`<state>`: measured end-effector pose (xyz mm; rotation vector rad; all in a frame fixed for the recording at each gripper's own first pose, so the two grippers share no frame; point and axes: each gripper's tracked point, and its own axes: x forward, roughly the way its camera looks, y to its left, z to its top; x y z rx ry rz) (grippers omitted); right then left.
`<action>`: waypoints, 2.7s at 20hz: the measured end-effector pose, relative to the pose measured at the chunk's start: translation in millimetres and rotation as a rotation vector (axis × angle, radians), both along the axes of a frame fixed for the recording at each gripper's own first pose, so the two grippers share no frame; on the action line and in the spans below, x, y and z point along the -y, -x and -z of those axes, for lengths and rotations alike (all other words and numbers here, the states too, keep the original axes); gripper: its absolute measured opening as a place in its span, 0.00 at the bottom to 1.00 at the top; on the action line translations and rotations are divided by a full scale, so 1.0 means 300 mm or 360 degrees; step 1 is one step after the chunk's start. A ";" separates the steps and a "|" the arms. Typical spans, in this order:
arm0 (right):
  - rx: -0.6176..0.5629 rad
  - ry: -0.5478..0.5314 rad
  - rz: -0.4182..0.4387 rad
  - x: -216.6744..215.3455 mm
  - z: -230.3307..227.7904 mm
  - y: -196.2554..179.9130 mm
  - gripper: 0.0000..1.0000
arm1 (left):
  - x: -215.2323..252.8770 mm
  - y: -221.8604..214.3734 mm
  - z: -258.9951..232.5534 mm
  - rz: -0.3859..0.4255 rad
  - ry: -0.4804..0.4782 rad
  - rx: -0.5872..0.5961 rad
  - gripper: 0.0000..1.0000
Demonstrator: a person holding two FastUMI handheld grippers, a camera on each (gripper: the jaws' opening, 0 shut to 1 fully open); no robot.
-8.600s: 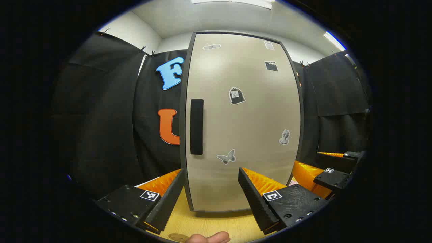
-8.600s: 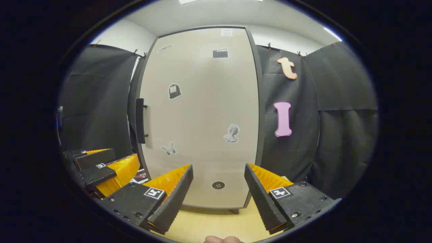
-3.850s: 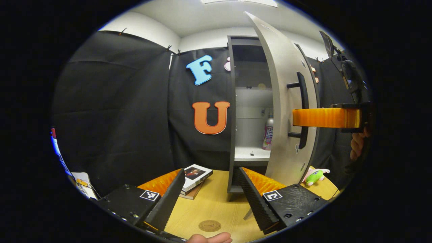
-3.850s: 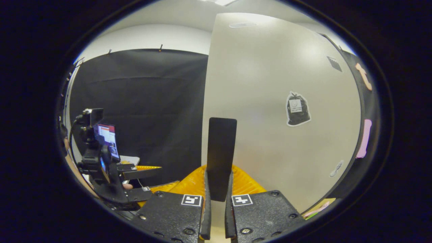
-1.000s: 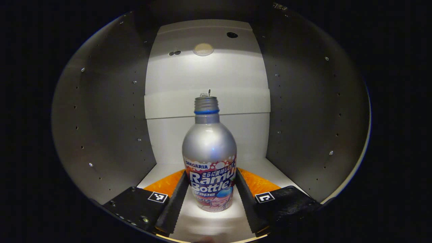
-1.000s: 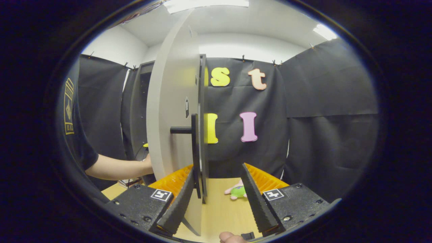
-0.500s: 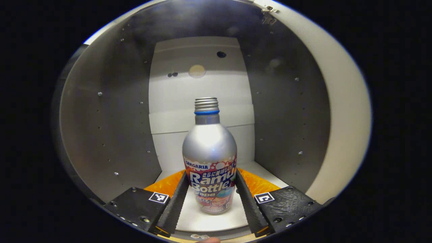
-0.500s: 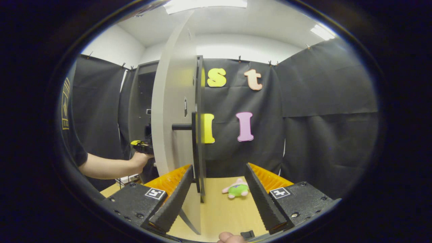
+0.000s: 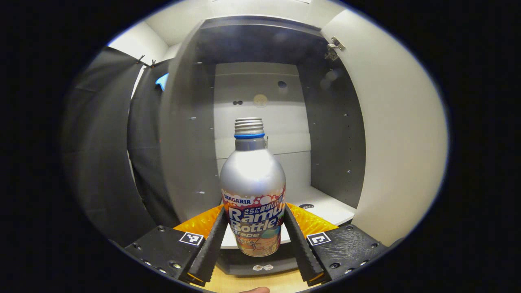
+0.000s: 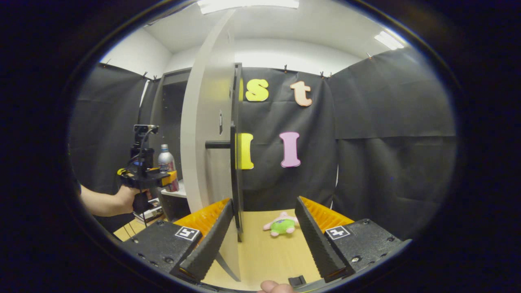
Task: Open the cabinet door with the right hand, grasp the bottle in the cabinet with the left hand and place it on the coaster, then close the cabinet door with the right hand.
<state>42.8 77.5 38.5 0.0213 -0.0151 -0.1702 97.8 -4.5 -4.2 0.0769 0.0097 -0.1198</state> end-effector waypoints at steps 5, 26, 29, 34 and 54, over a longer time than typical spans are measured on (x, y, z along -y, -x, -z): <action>-0.0021 0.0000 0.0131 0.003 0.000 0.023 0.95 | -0.154 0.109 0.087 -0.0064 0.0029 -0.0010 0.77; -0.0299 0.0188 0.0344 -0.013 0.049 0.105 0.98 | -0.366 0.500 0.933 -0.0234 -0.0043 -0.0365 0.73; -0.0364 0.0225 0.0350 -0.006 0.064 0.102 0.97 | -0.356 0.535 1.033 -0.0234 -0.0079 -0.0396 0.73; -0.0421 0.0275 0.0353 0.003 0.070 0.113 0.97 | -0.393 0.552 1.159 -0.0283 -0.0126 -0.0478 0.73; -0.0471 0.0289 0.0300 0.021 0.090 0.069 0.97 | -0.427 0.556 1.193 -0.0379 -0.0013 -0.0521 0.96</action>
